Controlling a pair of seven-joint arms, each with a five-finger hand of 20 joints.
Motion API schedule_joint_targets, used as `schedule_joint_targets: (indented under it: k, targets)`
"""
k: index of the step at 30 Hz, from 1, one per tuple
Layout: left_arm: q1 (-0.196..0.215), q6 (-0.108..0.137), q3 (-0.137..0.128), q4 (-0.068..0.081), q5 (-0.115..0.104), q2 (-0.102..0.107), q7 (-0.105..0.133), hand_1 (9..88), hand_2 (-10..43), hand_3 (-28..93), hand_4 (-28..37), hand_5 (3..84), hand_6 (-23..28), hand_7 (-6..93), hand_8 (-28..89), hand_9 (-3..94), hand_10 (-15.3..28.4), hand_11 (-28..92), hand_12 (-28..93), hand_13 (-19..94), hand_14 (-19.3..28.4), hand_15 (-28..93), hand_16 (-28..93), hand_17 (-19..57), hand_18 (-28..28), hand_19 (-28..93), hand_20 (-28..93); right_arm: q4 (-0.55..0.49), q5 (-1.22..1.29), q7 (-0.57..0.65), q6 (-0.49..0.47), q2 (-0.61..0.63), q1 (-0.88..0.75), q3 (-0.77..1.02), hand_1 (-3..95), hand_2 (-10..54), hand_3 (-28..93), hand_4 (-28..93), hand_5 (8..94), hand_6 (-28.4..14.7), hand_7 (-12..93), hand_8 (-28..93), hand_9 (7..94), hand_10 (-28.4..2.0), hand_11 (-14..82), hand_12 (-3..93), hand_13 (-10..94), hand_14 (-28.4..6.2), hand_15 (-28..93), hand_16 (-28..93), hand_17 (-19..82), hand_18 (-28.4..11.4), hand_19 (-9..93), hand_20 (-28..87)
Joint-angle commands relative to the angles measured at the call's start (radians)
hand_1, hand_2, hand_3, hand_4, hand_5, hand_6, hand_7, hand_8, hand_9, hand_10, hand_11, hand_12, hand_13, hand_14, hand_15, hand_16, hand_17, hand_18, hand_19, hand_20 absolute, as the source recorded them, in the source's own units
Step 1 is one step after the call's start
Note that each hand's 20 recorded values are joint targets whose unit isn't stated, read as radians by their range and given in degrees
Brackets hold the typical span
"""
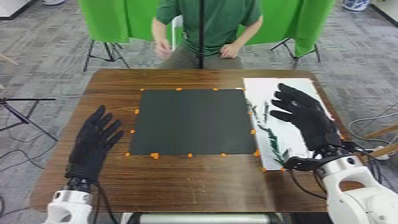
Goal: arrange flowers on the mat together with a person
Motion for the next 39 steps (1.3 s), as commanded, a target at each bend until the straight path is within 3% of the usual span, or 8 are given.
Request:
schedule_joint_targets:
  k: [1,5,12,15,19,24,30,39]
  targets:
    - [0.002,-0.002,0.012,0.011,0.001,-0.009,-0.015,36.0,-6.4,65,-24.1,20.9,0.7,25.4,-14,15.8,8.3,23,13,18,10.8,17,4,-6.6,20.2,44,2,-0.011,0.005,0.012,0.043,0.021,-0.03,0.016,21.1,-2.9,84,-27,30.7,-8.1,13,-10,30.5,-12.9,7.5,18.5,27,-11.6,7,32,10,-20.0,32,16]
    - [0.026,-0.017,0.009,0.005,-0.007,-0.027,-0.038,35.6,-6.3,65,-24.5,21.1,0.8,25.2,-14,15.9,8.3,23,13,18,10.8,17,4,-6.7,20.2,44,3,-0.018,0.02,0.017,0.063,0.015,-0.051,0.018,21.1,-2.7,84,-27,30.5,-7.5,14,-10,30.6,-13.0,7.9,18.8,27,-11.8,7,32,10,-20.1,33,17]
    - [-0.02,-0.024,0.029,0.016,0.004,-0.018,-0.029,35.4,-6.2,65,-24.5,21.2,0.8,24.8,-14,16.0,8.4,23,13,18,10.9,17,4,-6.8,20.2,43,3,-0.024,0.02,-0.001,0.083,0.011,-0.064,0.023,21.0,-2.6,84,-27,30.8,-7.6,14,-10,31.0,-13.1,8.5,19.1,27,-11.7,8,32,10,-20.4,34,17]
    - [-0.01,-0.026,0.017,0.003,0.01,-0.012,-0.035,35.3,-6.2,65,-24.5,21.1,0.7,24.8,-14,15.9,8.4,23,13,18,10.8,17,4,-6.8,20.1,43,3,-0.015,0.013,0.006,0.071,0.009,-0.038,0.013,21.0,-2.5,84,-27,31.0,-7.6,14,-10,31.3,-13.3,8.9,19.4,27,-11.8,9,32,10,-20.5,35,17]
    - [0.016,0.007,0.017,0.002,-0.014,-0.019,-0.018,35.3,-6.3,65,-24.5,21.1,0.7,24.8,-13,15.8,8.4,23,13,18,10.9,17,4,-6.9,20.1,43,3,-0.004,0.004,0.008,0.059,0.008,-0.013,-0.015,21.0,-2.4,84,-27,31.0,-7.5,14,-10,31.4,-13.5,9.1,19.5,27,-11.8,9,31,10,-20.4,35,17]
    - [-0.034,-0.02,0.025,0.018,0.001,-0.012,-0.033,35.4,-6.3,65,-24.5,21.2,0.7,24.8,-14,15.9,8.4,23,13,18,10.9,17,4,-6.9,20.1,43,3,0.007,0.006,0.005,0.083,0.047,0.027,-0.027,21.0,-2.3,84,-27,31.4,-7.5,15,-10,31.9,-13.4,9.7,19.8,28,-11.9,10,31,10,-20.7,36,18]
    - [0.011,-0.012,0.018,0.007,-0.016,-0.03,-0.032,35.0,-6.3,66,-24.3,21.4,0.8,24.7,-14,16.1,8.5,23,13,18,11.0,18,4,-6.8,20.1,43,4,0.017,-0.013,0.005,0.056,0.01,0.036,-0.059,20.9,-2.0,84,-27,31.4,-7.3,15,-10,32.0,-13.6,10.3,19.9,27,-11.9,12,31,10,-20.7,37,18]
    - [-0.02,-0.023,0.021,0.017,-0.011,-0.025,-0.035,35.0,-6.1,66,-24.4,21.7,0.9,24.7,-13,16.6,8.6,23,13,19,11.6,19,4,-6.9,20.2,43,4,0.011,0.019,0.017,0.084,0.024,0.017,-0.042,20.9,-1.3,84,-27,31.8,-6.7,16,-11,32.3,-13.8,10.9,20.1,28,-11.9,13,30,10,-20.6,38,18]
